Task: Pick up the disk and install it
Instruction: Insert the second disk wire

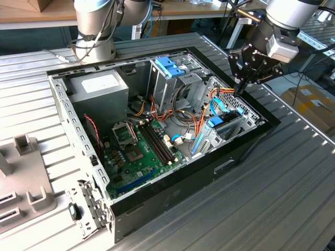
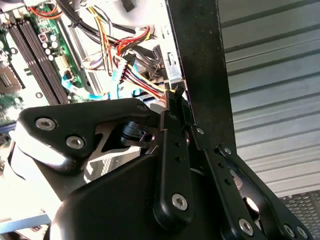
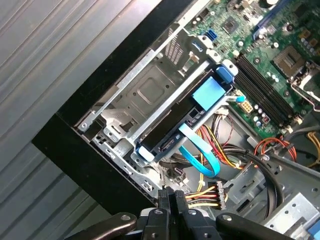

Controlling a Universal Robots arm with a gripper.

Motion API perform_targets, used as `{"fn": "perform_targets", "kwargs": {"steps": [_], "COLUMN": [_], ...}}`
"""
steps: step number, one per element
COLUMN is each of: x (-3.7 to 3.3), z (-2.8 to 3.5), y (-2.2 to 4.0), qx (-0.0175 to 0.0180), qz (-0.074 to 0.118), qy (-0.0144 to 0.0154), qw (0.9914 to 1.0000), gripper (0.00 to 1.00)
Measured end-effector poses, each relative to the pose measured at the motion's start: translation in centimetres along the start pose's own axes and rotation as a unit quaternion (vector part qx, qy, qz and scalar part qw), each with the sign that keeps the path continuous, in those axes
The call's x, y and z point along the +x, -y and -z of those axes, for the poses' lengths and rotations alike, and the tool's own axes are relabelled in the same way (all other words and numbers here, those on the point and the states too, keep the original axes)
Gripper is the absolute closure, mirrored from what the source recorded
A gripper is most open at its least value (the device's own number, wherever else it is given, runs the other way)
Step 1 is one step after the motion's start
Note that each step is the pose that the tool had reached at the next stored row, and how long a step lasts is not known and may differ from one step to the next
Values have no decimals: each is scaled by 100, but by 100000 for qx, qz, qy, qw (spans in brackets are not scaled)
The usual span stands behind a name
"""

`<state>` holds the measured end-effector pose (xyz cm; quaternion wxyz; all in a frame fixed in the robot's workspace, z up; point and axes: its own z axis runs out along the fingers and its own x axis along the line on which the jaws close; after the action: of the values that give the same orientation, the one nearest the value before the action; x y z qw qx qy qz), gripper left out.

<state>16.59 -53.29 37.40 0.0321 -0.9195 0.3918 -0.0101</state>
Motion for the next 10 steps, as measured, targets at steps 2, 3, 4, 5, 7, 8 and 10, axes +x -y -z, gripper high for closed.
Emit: {"fn": "perform_targets", "kwargs": {"steps": [2,3,4,5,7,8,10], "x": [0,0,0,0,0,0,0], "z": [0,0,0,-1,-1,-2,-3], "y": [0,0,0,0,0,0,0], "qx": [10,14,20,26,39,45,55], "qz": [-1460,-2136,-2848,-3830,-5671,-6404,-8132], "qy": [-98,-145,-192,-254,-378,-426,-544], "qw": [99989,99977,99959,99926,99838,99794,99667], "gripper": [84,84,84,84,84,84,84]}}
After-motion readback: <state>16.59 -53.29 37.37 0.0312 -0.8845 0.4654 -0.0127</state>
